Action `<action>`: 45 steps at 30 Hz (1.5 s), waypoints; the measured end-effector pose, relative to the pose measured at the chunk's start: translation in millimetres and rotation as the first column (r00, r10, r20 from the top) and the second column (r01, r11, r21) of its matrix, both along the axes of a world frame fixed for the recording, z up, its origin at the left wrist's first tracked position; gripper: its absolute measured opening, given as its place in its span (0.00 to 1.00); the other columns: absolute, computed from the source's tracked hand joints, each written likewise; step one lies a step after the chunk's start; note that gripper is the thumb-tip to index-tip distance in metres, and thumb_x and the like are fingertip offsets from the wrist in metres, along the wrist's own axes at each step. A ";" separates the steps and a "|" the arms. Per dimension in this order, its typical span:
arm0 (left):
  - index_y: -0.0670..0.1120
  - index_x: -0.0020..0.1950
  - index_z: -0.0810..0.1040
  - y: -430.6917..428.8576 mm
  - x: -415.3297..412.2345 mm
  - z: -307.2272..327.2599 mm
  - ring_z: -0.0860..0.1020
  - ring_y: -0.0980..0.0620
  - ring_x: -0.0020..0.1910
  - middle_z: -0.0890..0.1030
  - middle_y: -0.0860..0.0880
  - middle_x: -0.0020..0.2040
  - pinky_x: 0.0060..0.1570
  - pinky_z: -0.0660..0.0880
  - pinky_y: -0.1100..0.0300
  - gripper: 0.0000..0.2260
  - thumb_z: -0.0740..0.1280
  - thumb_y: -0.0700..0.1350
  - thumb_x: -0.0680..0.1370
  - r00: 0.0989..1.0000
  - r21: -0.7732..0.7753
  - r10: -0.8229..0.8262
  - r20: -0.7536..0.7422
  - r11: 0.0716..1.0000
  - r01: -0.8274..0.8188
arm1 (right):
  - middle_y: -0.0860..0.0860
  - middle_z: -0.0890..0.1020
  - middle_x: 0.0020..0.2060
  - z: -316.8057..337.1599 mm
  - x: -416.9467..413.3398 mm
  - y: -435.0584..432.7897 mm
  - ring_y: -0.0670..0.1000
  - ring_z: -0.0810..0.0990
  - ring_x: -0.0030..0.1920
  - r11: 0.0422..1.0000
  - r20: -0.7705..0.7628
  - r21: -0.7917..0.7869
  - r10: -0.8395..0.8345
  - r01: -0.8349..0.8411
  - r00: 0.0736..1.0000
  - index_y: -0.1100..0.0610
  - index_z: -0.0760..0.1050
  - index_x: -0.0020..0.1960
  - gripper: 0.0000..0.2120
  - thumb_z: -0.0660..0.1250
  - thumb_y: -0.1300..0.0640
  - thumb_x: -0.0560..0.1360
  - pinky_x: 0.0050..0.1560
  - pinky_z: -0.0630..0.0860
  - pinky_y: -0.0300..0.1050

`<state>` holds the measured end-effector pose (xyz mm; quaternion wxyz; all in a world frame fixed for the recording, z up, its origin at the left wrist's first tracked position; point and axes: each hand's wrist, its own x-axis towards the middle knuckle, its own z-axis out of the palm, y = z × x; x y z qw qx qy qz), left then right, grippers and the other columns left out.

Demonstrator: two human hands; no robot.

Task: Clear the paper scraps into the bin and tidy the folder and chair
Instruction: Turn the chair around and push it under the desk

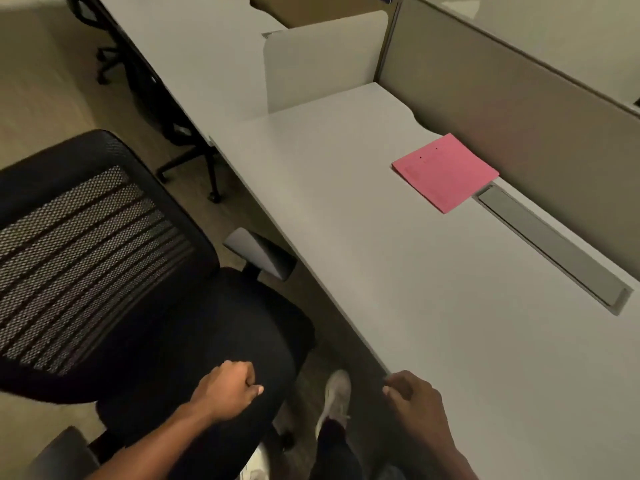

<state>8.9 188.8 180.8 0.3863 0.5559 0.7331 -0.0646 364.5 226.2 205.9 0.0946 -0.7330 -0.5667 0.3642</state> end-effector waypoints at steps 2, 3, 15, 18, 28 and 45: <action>0.52 0.50 0.80 -31.2 -10.7 -5.4 0.84 0.53 0.48 0.84 0.53 0.46 0.54 0.83 0.51 0.12 0.70 0.61 0.79 1.000 -0.030 0.012 -0.002 0.999 -0.012 | 0.41 0.86 0.42 0.3 -3.9 -22.6 0.38 0.82 0.46 1.000 0.016 -0.010 0.012 -0.012 1.000 0.42 0.83 0.46 0.06 0.76 0.53 0.77 0.43 0.72 0.31; 0.52 0.50 0.80 -45.6 -15.1 -7.7 0.84 0.53 0.47 0.84 0.53 0.46 0.52 0.83 0.52 0.13 0.70 0.61 0.79 1.000 -0.046 0.016 -0.002 0.999 -0.017 | 0.41 0.86 0.41 -0.3 -5.2 -33.8 0.38 0.82 0.45 1.000 0.024 -0.020 0.022 -0.022 0.999 0.42 0.84 0.46 0.06 0.76 0.53 0.76 0.43 0.74 0.33; 0.49 0.47 0.82 -165.2 -29.8 -24.2 0.85 0.47 0.53 0.87 0.50 0.49 0.57 0.82 0.51 0.14 0.71 0.59 0.78 0.978 -0.088 0.210 0.002 0.974 -0.209 | 0.46 0.89 0.42 -24.7 -7.5 -123.1 0.41 0.86 0.46 0.943 0.046 -0.256 0.232 -0.213 0.972 0.44 0.84 0.49 0.04 0.77 0.51 0.76 0.58 0.81 0.41; 0.48 0.46 0.82 -188.0 -26.7 -20.6 0.85 0.50 0.50 0.87 0.51 0.46 0.55 0.82 0.51 0.13 0.72 0.58 0.78 0.968 -0.057 0.250 0.015 0.967 -0.249 | 0.47 0.89 0.43 -28.2 -7.8 -139.3 0.44 0.87 0.48 0.922 0.032 -0.296 0.271 -0.250 0.962 0.45 0.84 0.50 0.04 0.77 0.50 0.76 0.61 0.82 0.44; 0.48 0.40 0.77 -280.6 1.2 -3.1 0.75 0.57 0.35 0.75 0.55 0.33 0.39 0.69 0.59 0.14 0.72 0.55 0.79 0.947 0.010 0.321 0.005 0.947 -0.321 | 0.45 0.86 0.37 -43.3 -14.0 -209.5 0.39 0.84 0.42 0.885 0.020 -0.306 0.373 -0.350 0.928 0.46 0.84 0.48 0.05 0.79 0.50 0.74 0.48 0.78 0.34; 0.48 0.44 0.83 -335.4 -152.5 45.3 0.85 0.48 0.47 0.87 0.48 0.45 0.51 0.80 0.51 0.10 0.74 0.53 0.79 0.879 0.163 0.476 0.022 0.866 -0.473 | 0.47 0.88 0.57 -58.3 -152.9 -277.0 0.45 0.85 0.61 0.795 -0.004 -0.361 0.521 -0.487 0.854 0.50 0.83 0.60 0.12 0.74 0.47 0.78 0.60 0.74 0.34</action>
